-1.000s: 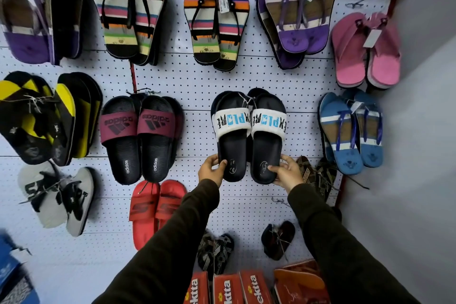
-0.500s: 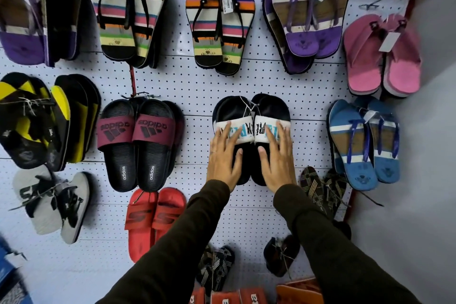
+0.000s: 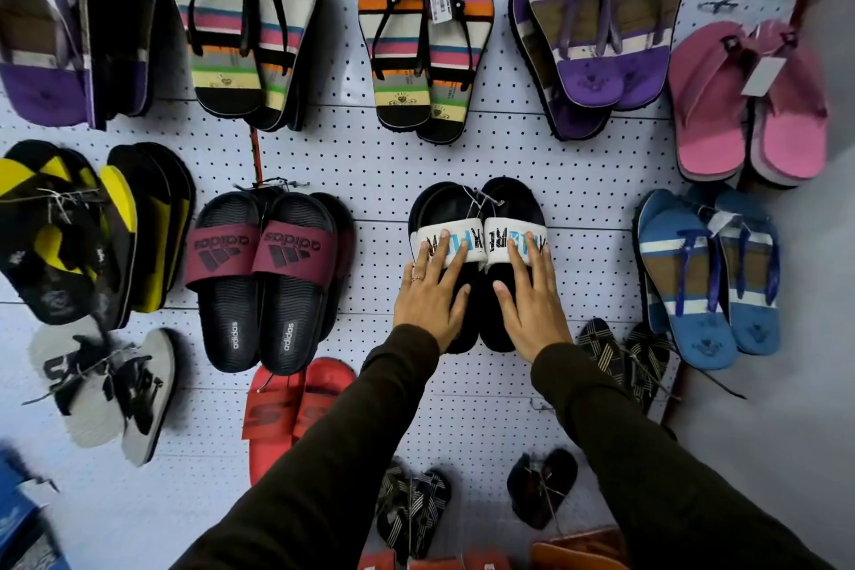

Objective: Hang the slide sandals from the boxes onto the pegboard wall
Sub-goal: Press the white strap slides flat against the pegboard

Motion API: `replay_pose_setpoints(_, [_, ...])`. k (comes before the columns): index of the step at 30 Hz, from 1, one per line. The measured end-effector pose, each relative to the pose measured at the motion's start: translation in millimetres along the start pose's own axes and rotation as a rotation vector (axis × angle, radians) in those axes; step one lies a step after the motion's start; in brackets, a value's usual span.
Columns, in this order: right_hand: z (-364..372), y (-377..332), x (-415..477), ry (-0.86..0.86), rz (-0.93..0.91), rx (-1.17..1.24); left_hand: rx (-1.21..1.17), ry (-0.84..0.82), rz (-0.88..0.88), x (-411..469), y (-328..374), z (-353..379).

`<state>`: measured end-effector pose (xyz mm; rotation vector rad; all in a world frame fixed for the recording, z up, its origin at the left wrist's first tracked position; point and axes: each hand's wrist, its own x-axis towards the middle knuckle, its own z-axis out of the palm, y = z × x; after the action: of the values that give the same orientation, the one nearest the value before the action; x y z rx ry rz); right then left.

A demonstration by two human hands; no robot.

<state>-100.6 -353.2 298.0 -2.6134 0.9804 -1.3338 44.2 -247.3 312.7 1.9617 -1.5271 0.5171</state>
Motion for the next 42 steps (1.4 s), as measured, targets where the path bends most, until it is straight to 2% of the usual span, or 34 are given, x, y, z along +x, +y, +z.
replay_pose_setpoints(3, [1, -18, -2, 0.081, 0.018, -0.015, 0.013, 0.029, 0.035, -5, -7, -9])
replay_pose_setpoints(8, [20, -63, -4, 0.161, -0.081, 0.003, 0.080, 0.174, 0.008, -24, -46, -34])
replay_pose_setpoints(14, [57, -139, 1, 0.125, -0.188, 0.099, 0.182, 0.315, -0.078, -52, -125, -77])
replay_pose_setpoints(19, [86, -210, 3, 0.022, -0.338, 0.137, 0.198, 0.351, -0.187, -77, -198, -111])
replay_pose_setpoints(23, [109, -243, 8, -0.051, -0.445, 0.032, 0.217, 0.268, -0.187, -87, -234, -120])
replay_pose_setpoints(31, [140, -240, 18, -0.161, -0.335, -0.067, 0.257, -0.010, -0.113, -69, -263, -110])
replay_pose_setpoints(37, [137, -240, 17, -0.224, -0.333, -0.052, 0.231, -0.017, -0.123, -72, -262, -107])
replay_pose_setpoints(40, [104, -244, 24, -0.265, -0.302, 0.003, 0.215, -0.014, -0.158, -71, -257, -112])
replay_pose_setpoints(42, [71, -249, 28, -0.190, -0.311, 0.127, 0.210, 0.013, -0.178, -70, -251, -116])
